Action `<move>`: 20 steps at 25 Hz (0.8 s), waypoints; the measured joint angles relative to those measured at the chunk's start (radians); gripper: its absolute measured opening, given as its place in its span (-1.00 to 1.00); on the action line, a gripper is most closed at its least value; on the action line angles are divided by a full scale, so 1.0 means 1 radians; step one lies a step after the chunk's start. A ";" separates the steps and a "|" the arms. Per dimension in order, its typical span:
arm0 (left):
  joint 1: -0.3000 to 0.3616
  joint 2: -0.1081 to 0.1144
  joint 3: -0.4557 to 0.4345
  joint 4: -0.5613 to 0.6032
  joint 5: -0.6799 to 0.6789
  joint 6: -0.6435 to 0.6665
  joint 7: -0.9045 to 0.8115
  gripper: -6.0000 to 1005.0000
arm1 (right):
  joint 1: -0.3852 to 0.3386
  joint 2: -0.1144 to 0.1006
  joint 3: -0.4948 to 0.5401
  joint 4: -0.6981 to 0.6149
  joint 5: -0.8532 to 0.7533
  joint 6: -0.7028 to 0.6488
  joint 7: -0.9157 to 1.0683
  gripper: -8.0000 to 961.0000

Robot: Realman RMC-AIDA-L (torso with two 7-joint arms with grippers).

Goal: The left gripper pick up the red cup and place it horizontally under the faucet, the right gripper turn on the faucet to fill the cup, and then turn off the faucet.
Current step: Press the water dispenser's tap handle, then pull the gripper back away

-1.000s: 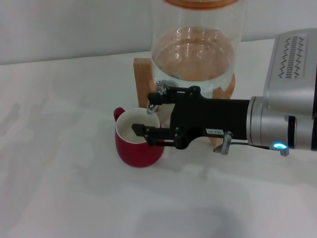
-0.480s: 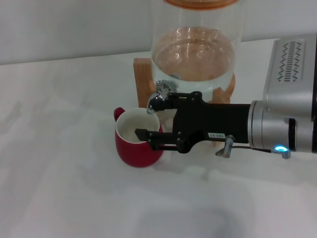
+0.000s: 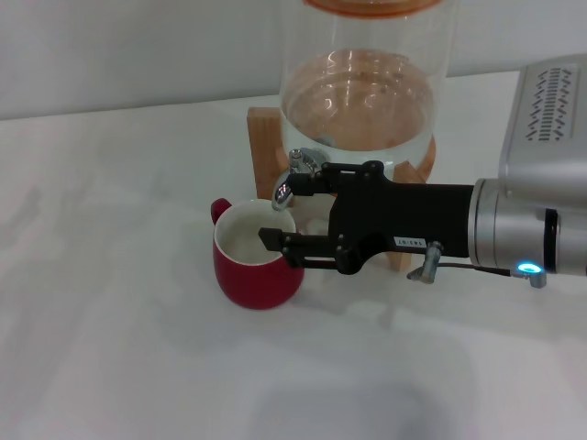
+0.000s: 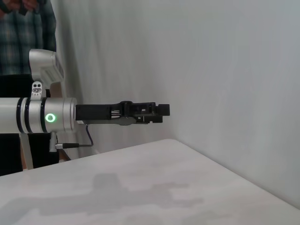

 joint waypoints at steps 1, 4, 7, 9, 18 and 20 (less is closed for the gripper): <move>0.000 0.000 0.001 0.000 0.000 0.000 0.000 0.72 | 0.000 -0.002 0.003 0.000 0.000 0.001 0.002 0.50; -0.001 0.000 0.002 -0.001 0.000 0.000 0.000 0.72 | 0.000 -0.002 0.009 0.001 0.000 0.006 0.002 0.50; -0.001 0.000 0.001 -0.001 0.000 -0.003 -0.001 0.72 | 0.000 -0.001 0.012 0.000 0.000 0.009 0.003 0.50; -0.001 0.000 0.000 -0.001 0.000 -0.004 -0.002 0.72 | 0.000 -0.002 0.012 0.000 0.000 0.010 0.003 0.50; 0.003 -0.001 -0.001 -0.001 0.000 -0.008 -0.002 0.72 | -0.007 -0.002 0.024 0.003 -0.004 0.009 0.004 0.50; 0.003 -0.001 -0.001 -0.001 0.000 -0.009 -0.002 0.72 | -0.011 -0.001 0.028 0.004 -0.005 0.007 0.004 0.50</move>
